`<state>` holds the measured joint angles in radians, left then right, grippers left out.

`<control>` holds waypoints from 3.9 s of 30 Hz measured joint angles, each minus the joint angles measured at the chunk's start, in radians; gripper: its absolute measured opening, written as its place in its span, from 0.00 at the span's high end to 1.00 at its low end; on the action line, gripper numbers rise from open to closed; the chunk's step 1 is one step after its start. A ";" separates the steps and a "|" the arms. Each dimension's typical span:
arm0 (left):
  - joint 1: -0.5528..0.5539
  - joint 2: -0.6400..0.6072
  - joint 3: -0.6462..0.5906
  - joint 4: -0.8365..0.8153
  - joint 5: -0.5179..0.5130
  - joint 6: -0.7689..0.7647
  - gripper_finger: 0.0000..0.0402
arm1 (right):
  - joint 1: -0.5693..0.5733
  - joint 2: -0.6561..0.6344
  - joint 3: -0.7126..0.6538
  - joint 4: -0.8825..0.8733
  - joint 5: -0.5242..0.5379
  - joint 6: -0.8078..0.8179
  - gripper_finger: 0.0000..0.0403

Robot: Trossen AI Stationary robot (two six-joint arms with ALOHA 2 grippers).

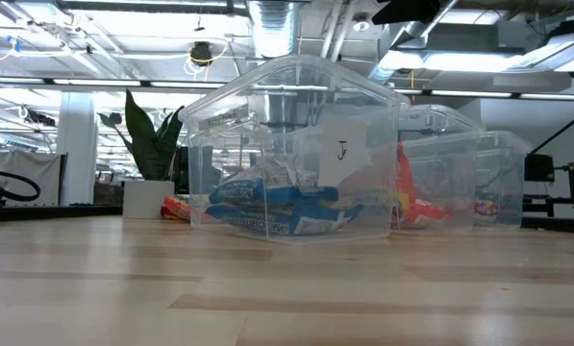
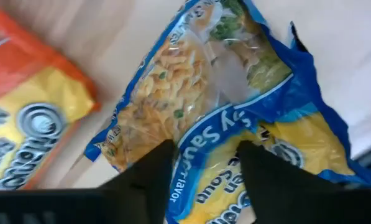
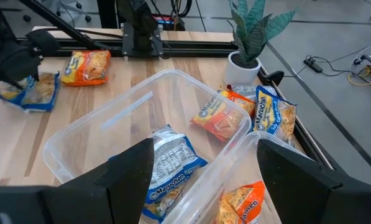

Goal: Sort Maruchan noodles
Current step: Put the blue noodle pack into the left transparent bin

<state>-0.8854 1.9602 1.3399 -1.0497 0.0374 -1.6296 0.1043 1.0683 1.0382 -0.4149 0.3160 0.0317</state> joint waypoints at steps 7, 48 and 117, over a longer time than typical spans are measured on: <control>0.023 0.003 0.002 -0.046 0.009 -0.012 0.98 | 0.000 0.000 0.000 0.000 0.000 0.001 0.24; 0.123 -0.158 0.232 -0.144 -0.174 0.302 0.79 | 0.000 0.000 0.000 0.002 0.000 -0.006 0.24; 0.185 0.205 0.709 -0.505 -0.274 0.571 0.91 | 0.000 0.000 0.000 0.000 0.000 0.004 0.24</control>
<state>-0.7000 2.1649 2.0486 -1.5550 -0.2369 -1.0581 0.1043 1.0683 1.0382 -0.4149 0.3157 0.0353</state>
